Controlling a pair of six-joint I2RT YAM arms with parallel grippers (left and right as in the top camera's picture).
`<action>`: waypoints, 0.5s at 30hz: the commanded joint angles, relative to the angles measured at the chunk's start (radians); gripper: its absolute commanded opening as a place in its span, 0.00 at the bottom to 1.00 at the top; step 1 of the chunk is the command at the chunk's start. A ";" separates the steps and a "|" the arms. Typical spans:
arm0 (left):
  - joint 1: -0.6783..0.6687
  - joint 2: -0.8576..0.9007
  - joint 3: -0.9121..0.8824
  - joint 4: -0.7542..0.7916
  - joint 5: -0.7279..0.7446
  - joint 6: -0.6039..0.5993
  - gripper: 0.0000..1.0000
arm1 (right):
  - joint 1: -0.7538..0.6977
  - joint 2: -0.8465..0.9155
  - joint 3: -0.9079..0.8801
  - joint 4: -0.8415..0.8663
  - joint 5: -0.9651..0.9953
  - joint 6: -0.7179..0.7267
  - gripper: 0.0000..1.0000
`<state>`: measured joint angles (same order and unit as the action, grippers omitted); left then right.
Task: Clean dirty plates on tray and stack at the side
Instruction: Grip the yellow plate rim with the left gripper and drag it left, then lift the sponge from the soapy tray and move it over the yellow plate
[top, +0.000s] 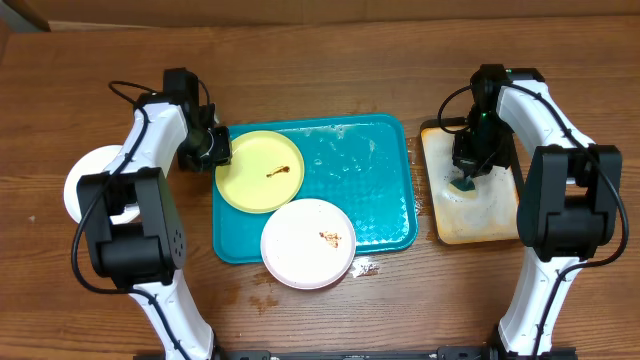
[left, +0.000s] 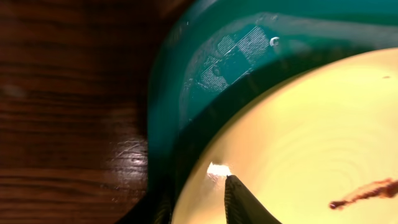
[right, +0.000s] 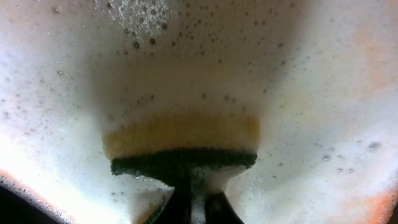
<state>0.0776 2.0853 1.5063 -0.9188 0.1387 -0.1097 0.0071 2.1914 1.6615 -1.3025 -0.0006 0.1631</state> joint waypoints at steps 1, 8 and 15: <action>-0.013 0.050 0.005 0.001 0.032 0.020 0.18 | -0.003 -0.020 -0.006 -0.005 -0.001 -0.003 0.04; -0.013 0.050 0.006 0.000 0.035 0.020 0.04 | -0.003 -0.020 -0.006 -0.004 -0.001 -0.003 0.04; -0.015 0.045 0.010 0.002 0.039 -0.028 0.04 | -0.003 -0.020 -0.006 -0.004 -0.001 -0.003 0.04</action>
<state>0.0715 2.1151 1.5108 -0.9241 0.1856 -0.0990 0.0071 2.1914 1.6615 -1.3029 -0.0002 0.1623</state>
